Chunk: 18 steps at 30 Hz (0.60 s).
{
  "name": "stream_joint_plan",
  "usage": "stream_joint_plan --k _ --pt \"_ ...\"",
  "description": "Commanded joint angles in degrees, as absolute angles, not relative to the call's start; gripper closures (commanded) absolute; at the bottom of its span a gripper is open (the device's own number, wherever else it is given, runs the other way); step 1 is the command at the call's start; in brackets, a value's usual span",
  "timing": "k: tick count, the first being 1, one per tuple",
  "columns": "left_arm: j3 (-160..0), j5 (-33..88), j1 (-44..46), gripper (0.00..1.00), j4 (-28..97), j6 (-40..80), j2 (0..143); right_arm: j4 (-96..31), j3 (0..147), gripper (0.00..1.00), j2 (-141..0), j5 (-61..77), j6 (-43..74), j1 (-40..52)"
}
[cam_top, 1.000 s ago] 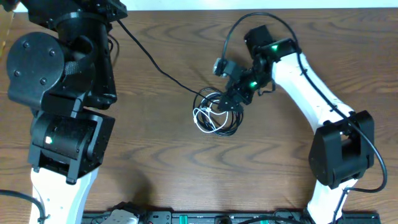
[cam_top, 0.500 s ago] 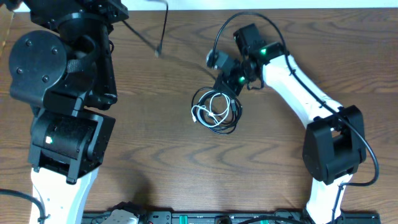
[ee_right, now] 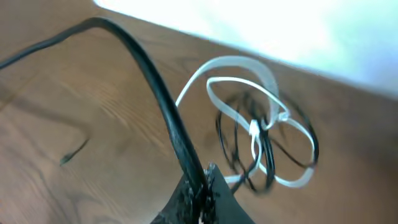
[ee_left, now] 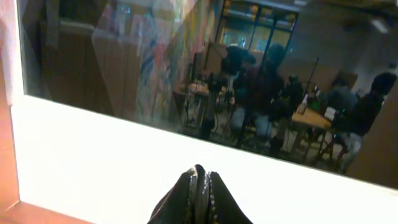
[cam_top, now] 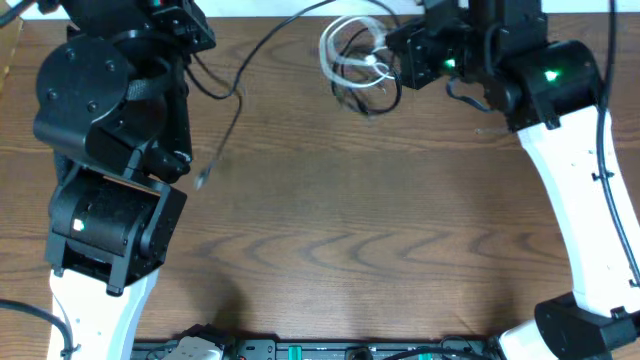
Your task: Untangle cables
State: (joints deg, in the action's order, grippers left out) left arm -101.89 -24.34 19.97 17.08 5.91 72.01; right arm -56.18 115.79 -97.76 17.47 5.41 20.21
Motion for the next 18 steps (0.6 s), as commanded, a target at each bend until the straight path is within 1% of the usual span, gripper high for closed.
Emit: stream_joint_plan --k 1,6,10,16,18 --pt "-102.3 -24.5 19.7 0.92 18.1 5.4 71.9 -58.8 114.7 0.99 -101.7 11.5 13.9 20.6" --pt "-102.3 -24.5 19.7 0.93 20.3 5.4 71.9 -61.0 114.7 0.99 -103.8 12.6 13.1 20.9" --pt "-102.3 -24.5 19.7 0.93 21.2 5.4 72.0 -58.4 116.8 0.99 -103.4 19.4 11.5 19.7" --pt "-102.3 -24.5 19.7 0.93 22.1 5.4 72.1 -56.1 125.2 0.99 -103.1 32.6 11.8 16.0" --pt "-102.3 -24.5 19.7 0.93 22.8 5.4 72.3 -56.0 127.0 0.99 -103.1 35.1 11.8 15.2"
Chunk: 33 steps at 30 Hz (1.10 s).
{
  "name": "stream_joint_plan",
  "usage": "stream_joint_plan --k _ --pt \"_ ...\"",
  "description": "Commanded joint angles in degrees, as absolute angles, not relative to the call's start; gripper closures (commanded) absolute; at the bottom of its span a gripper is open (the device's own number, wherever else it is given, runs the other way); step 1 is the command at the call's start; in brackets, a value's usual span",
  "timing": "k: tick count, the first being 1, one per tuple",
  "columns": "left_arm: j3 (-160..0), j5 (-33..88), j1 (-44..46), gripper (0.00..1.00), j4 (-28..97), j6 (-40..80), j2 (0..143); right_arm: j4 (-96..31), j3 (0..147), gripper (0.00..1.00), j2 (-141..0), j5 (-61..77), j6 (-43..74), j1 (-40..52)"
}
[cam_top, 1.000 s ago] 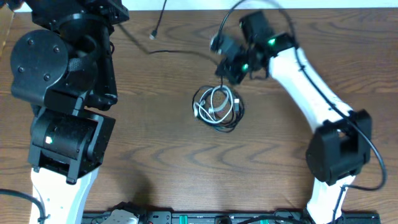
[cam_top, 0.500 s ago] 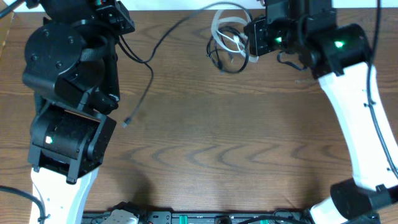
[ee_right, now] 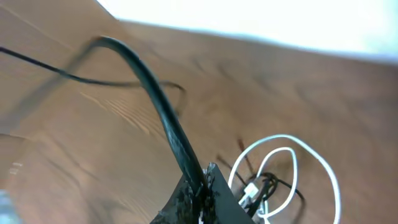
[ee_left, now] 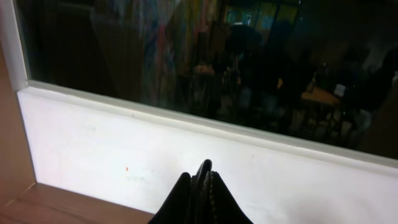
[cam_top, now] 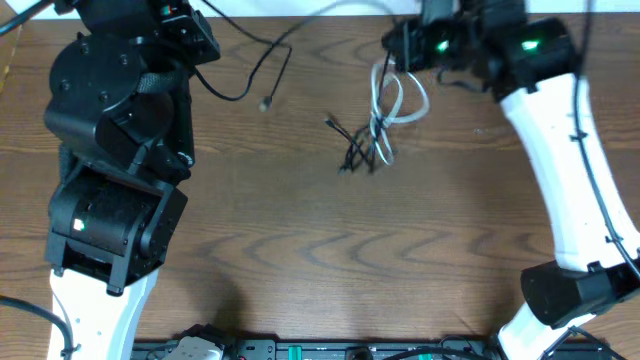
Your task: Untangle cables
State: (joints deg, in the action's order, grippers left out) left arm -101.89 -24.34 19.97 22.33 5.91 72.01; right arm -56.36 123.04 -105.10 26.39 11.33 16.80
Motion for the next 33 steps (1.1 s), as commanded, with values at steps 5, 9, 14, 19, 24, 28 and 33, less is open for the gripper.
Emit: stream_joint_plan --k 5,9,14,19,24,28,33 --pt "-102.3 -24.4 19.7 0.93 26.4 5.9 73.1 -61.8 126.2 0.99 -103.9 24.9 11.7 16.3" --pt "-102.3 -18.4 19.7 0.93 32.8 7.6 74.3 -67.7 122.4 0.99 -106.5 14.1 11.0 19.0" --pt "-102.3 -10.9 19.7 0.92 40.9 9.5 75.4 -71.2 118.4 0.99 -108.8 10.9 10.0 20.8" --pt "-102.2 -4.6 19.7 0.93 49.1 12.2 76.8 -72.6 114.4 0.99 -110.0 10.9 9.3 22.2" --pt "-102.2 0.5 19.7 0.93 55.1 12.2 78.6 -72.2 110.0 0.99 -110.0 10.9 9.1 24.8" --pt "-102.2 0.9 19.7 0.92 59.7 12.4 80.9 -72.3 107.6 0.9 -110.0 11.1 7.4 27.1" --pt "-102.2 0.9 19.5 0.93 63.0 12.8 84.3 -71.7 107.1 0.47 -110.0 11.1 6.6 28.1"
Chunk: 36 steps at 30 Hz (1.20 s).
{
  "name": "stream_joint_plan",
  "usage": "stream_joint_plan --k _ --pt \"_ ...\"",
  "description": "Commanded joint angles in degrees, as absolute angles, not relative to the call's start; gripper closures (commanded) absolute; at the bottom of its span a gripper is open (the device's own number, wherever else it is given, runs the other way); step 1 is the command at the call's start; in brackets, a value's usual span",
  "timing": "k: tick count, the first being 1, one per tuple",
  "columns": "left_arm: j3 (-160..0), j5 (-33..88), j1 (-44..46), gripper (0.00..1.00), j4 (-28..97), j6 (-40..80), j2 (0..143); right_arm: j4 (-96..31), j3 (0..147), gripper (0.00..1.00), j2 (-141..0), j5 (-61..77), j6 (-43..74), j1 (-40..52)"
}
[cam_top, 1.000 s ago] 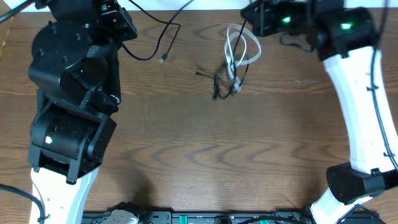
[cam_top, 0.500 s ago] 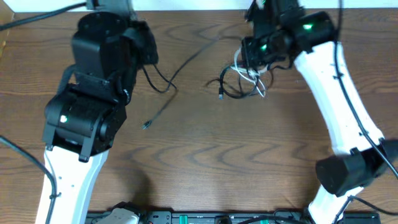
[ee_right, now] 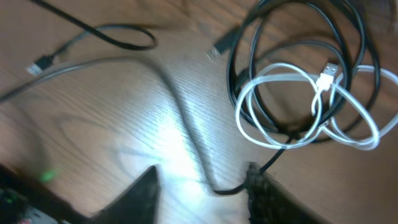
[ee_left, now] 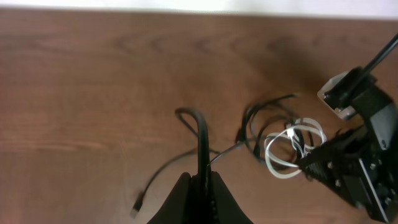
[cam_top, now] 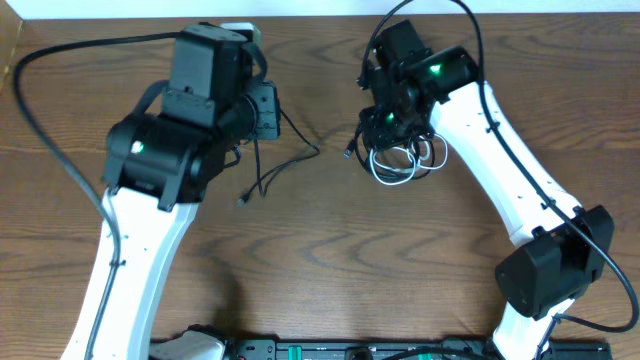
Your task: Untangle cables
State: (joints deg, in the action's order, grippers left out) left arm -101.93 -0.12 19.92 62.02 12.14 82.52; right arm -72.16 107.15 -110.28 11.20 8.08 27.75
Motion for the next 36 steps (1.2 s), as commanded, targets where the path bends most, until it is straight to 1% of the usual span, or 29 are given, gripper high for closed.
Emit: stream_joint_plan --k 1,3,5,7,9,13,15,18,20,23,27,29,31,32,34,35,36 --pt "-102.2 0.9 19.2 0.93 63.4 13.0 85.1 -71.5 107.2 0.4 -109.9 11.1 6.6 28.0" --pt "-102.2 0.9 18.1 0.93 64.3 14.0 86.4 -71.4 107.2 0.31 -109.9 11.1 6.6 27.5" --pt "-102.2 0.9 16.6 0.93 65.2 15.0 87.4 -71.6 107.2 0.25 -109.9 11.1 6.6 26.8" --pt "-102.2 1.0 15.1 0.92 66.2 15.2 88.2 -71.7 107.2 0.22 -109.9 11.1 6.5 25.8" --pt "-102.2 1.1 13.8 0.93 67.3 15.2 89.2 -71.6 107.2 0.2 -109.9 11.1 6.5 24.7" --pt "-101.8 1.5 12.1 0.93 69.8 15.1 91.3 -71.5 107.8 0.19 -109.8 11.7 6.0 21.2" --pt "-101.0 3.3 11.7 0.92 70.2 15.1 92.3 -71.2 108.0 0.19 -109.8 14.6 3.2 19.2" --pt "-99.1 4.6 11.6 0.92 70.3 15.1 94.3 -71.0 108.0 0.19 -109.8 19.4 -5.2 16.3" --pt "-97.7 4.6 11.6 0.93 70.3 14.9 95.5 -71.4 107.8 0.19 -109.8 19.6 -10.5 14.7" --pt "-96.1 4.6 11.3 0.92 70.7 14.7 98.1 -71.4 106.3 0.16 -109.8 19.6 -15.3 12.6" --pt "-94.6 4.9 11.2 0.93 70.8 13.3 101.8 -70.6 102.2 0.16 -109.9 19.5 -23.1 11.0" --pt "-94.2 7.8 11.2 0.93 69.8 10.8 105.0 -69.2 97.5 0.16 -109.9 19.4 -30.2 10.5" --pt "-94.2 11.5 11.2 0.93 68.8 8.0 107.1 -66.4 94.0 0.16 -109.9 19.5 -31.4 10.3" --pt "-94.2 13.1 11.2 0.92 68.4 6.9 108.0 -64.7 92.2 0.16 -109.9 19.5 -31.4 10.3" --pt "-94.2 15.1 11.2 0.85 67.4 5.1 109.7 -60.8 88.8 0.17 -109.9 19.9 -31.4 10.3" --pt "-94.2 15.6 11.2 0.83 66.9 4.7 110.5 -58.7 87.1 0.18 -109.9 20.4 -31.3 10.3" --pt "-94.2 15.8 11.2 0.83 66.3 4.6 111.1 -56.8 85.9 0.19 -109.9 20.5 -30.6 10.3"
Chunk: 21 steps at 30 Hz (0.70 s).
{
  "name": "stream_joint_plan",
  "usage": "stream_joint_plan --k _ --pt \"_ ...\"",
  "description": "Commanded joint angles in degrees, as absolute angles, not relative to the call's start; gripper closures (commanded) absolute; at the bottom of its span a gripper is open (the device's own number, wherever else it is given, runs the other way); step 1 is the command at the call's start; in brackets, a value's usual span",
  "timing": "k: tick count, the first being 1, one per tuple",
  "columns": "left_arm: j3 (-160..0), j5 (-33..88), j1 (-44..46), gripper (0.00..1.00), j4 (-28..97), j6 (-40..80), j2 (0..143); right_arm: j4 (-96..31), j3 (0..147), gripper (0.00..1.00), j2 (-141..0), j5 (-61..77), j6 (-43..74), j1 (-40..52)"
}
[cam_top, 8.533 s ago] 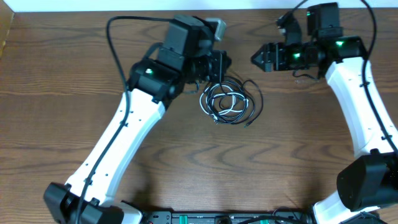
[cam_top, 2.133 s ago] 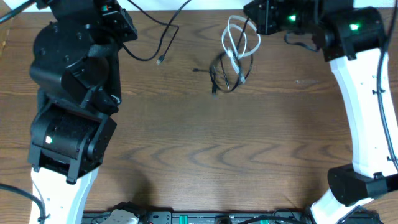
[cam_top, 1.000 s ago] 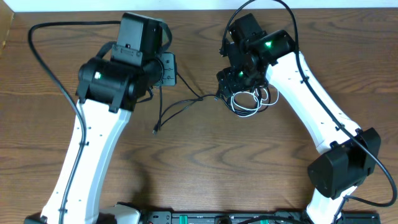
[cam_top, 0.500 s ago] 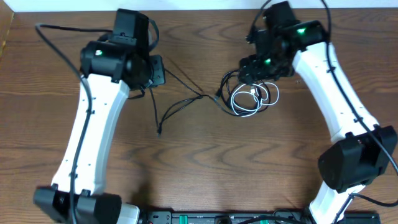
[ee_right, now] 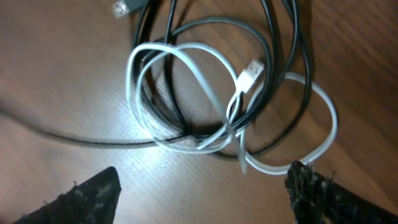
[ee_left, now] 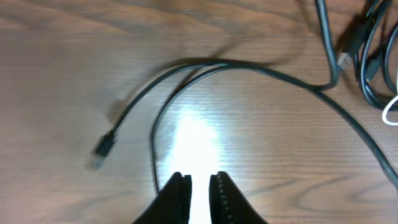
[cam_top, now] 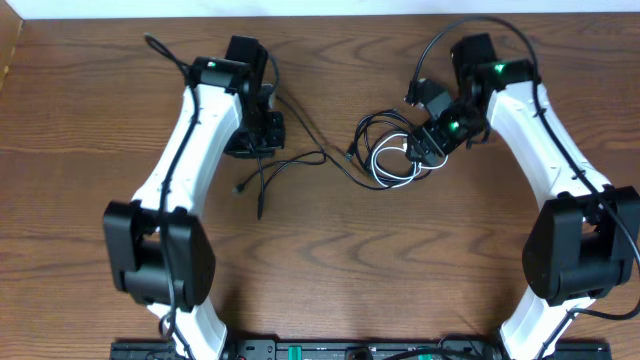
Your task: Untangle cables
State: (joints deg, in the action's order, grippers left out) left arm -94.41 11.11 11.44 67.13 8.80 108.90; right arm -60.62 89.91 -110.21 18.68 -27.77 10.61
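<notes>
A white cable (cam_top: 394, 176) lies coiled through the loops of a black cable (cam_top: 310, 157) on the wooden table (cam_top: 330, 280). In the right wrist view the white cable's plug (ee_right: 250, 68) rests among the black loops (ee_right: 272, 50). My right gripper (cam_top: 432, 145) hangs low over this tangle, wide open and empty (ee_right: 202, 193). The black cable's long run (ee_left: 249, 65) trails left and ends in a plug (ee_left: 102, 147). My left gripper (cam_top: 257, 148) sits just over that run, slightly open (ee_left: 199, 186) with nothing between its fingers.
A second thin black strand (ee_left: 153, 149) runs down beside my left fingers. Another black plug (ee_right: 121, 7) lies at the tangle's upper left. The table's far edge meets a white wall (cam_top: 330, 8). Both arms' own cabling arcs above the table.
My left gripper was shut on the black cable, high above the table; it is now open and low over the table, with the cable lying flat. The right gripper stays open, now over the tangle's right side.
At first both grippers were shut on the black cable and held high, with the tangle near the far edge. Then the right gripper was open, close over the tangle at mid-table, while the left still held. Now both are open and both cables lie on the table.
</notes>
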Motion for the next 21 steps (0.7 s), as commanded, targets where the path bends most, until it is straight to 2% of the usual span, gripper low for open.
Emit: stream_joint_plan --k 1,4,5,8,12,13,14,16,17,19,20,21 --pt "-94.2 15.9 11.2 0.83 65.6 4.4 111.4 -54.3 84.4 0.21 -109.9 20.5 -29.5 10.4" --pt "-94.2 15.9 11.2 0.83 63.1 3.6 111.5 -49.4 82.2 0.24 -109.9 20.5 -26.6 10.4" --pt "-94.2 15.9 11.2 0.78 62.3 3.6 111.5 -48.1 81.8 0.25 -109.9 20.5 -25.8 10.3" --pt "-94.2 16.1 11.2 0.75 60.5 3.6 111.5 -46.3 81.4 0.26 -109.9 20.5 -24.3 10.4" --pt "-94.2 16.3 11.2 0.73 59.9 3.6 111.5 -45.9 80.9 0.34 -109.9 20.5 -23.6 10.5" --pt "-94.2 16.3 11.2 0.68 59.8 3.4 111.5 -45.8 80.6 0.39 -109.9 20.5 -23.2 10.5" --pt "-94.3 16.3 11.2 0.51 59.6 3.4 111.5 -45.8 80.4 0.42 -109.9 20.5 -22.5 10.5" --pt "-95.4 16.3 11.1 0.15 59.5 3.5 111.2 -45.8 80.3 0.57 -109.9 20.5 -21.1 10.5" --pt "-96.4 16.3 11.0 0.02 59.7 3.5 110.9 -45.8 80.3 0.65 -109.9 20.5 -20.4 10.5" --pt "-99.0 16.3 10.9 0.02 59.8 3.4 109.4 -45.4 80.3 0.81 -109.9 20.5 -18.5 10.5" --pt "-100.1 16.3 10.9 0.02 59.8 3.4 108.6 -45.0 80.4 0.92 -109.9 20.5 -17.2 10.5" --pt "-101.5 16.3 10.9 0.02 59.7 3.4 107.6 -44.5 80.4 0.99 -109.8 20.5 -15.3 10.4"
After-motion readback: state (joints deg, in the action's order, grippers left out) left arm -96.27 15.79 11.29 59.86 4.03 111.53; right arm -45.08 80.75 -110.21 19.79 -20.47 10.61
